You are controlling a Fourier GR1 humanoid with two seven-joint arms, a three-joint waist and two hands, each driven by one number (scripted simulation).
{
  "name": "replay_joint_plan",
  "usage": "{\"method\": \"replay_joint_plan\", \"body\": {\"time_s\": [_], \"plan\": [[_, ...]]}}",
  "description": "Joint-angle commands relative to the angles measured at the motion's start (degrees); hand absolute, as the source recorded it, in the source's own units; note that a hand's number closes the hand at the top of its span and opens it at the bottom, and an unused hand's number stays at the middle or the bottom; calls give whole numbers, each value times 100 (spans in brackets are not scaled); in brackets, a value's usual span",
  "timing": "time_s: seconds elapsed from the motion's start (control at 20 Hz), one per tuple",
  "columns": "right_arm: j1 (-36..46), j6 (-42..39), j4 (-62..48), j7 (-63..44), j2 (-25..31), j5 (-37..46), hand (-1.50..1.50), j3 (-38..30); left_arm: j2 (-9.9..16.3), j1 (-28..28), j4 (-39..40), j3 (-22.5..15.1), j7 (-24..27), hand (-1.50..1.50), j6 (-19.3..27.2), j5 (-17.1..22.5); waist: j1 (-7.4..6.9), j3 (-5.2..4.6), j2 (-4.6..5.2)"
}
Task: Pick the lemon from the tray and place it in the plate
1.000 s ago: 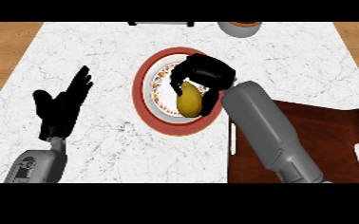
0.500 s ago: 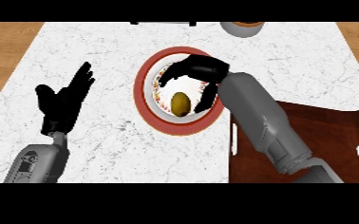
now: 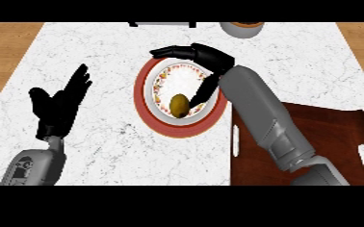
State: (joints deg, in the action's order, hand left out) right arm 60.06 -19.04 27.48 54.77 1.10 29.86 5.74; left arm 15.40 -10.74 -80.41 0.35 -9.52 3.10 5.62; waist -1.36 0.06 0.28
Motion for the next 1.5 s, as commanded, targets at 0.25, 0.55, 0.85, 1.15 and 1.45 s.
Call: {"method": "replay_joint_plan", "body": {"time_s": [0.25,0.55,0.85,1.15,1.45], "plan": [[343,-2763,-649,-541,263,-915,-150,-137,-23,93,74,62,121,0,-43,36,-14,-9,22],[542,-3182,-649,-487,649,-1261,-150,-130,-41,-176,68,-37,-61,0,-67,-22,-113,3,103],[565,-3205,-694,-584,890,-1526,-150,-92,-8,-247,134,0,-29,0,-137,-5,-204,5,151],[433,-3091,-642,-447,1202,-1668,-150,22,-116,-231,-81,-82,-135,0,-51,-37,-275,14,160],[425,-2826,-704,-482,1311,-1678,-150,210,-114,-53,47,-94,267,0,-154,-96,-365,8,205]]}}
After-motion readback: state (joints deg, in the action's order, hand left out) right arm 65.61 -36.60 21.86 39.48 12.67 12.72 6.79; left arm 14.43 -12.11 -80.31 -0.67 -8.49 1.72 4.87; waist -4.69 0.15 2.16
